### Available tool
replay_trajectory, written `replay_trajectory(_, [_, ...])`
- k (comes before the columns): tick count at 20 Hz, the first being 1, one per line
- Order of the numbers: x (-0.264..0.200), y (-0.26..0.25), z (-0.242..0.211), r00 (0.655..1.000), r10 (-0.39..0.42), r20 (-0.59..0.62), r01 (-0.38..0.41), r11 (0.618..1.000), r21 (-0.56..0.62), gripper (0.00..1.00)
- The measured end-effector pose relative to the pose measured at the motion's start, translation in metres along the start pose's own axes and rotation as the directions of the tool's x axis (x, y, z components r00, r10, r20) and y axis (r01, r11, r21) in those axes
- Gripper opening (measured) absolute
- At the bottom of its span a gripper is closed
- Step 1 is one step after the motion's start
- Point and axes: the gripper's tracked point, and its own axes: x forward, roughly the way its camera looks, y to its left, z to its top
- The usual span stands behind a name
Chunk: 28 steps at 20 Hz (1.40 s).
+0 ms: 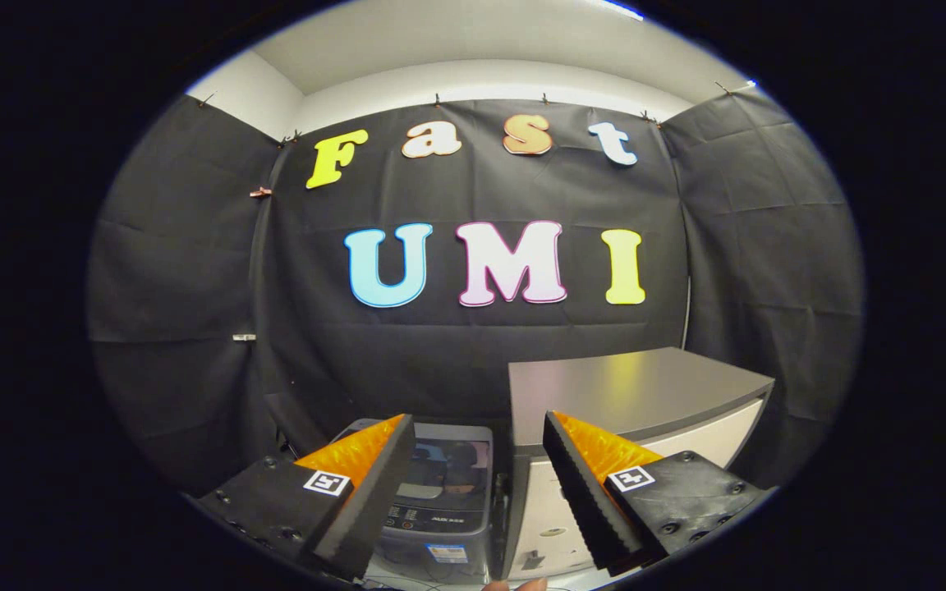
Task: Put the clothes into the washing machine and then close the washing machine lid.
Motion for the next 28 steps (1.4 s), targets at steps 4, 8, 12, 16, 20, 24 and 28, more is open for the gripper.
replay_trajectory(4, [-0.02,-0.026,0.03,1.0,-0.017,0.02,0.016,1.0,0.02,0.98])
replay_trajectory(8, [-0.035,-0.059,0.054,0.999,-0.036,0.038,0.036,0.999,0.011,0.98])
replay_trajectory(12, [-0.043,-0.082,0.063,0.999,-0.04,0.02,0.04,0.999,-0.012,0.98])
replay_trajectory(16, [-0.042,-0.087,0.073,1.0,-0.008,0.025,0.009,1.0,-0.023,0.98])
replay_trajectory(20, [-0.04,-0.09,0.075,1.0,0.006,0.018,-0.006,1.0,-0.021,0.98])
replay_trajectory(24, [-0.041,-0.094,0.078,1.0,0.009,0.021,-0.008,1.0,-0.028,0.98])
replay_trajectory(28, [-0.041,-0.101,0.08,1.0,-0.006,0.023,0.006,1.0,-0.02,0.98])
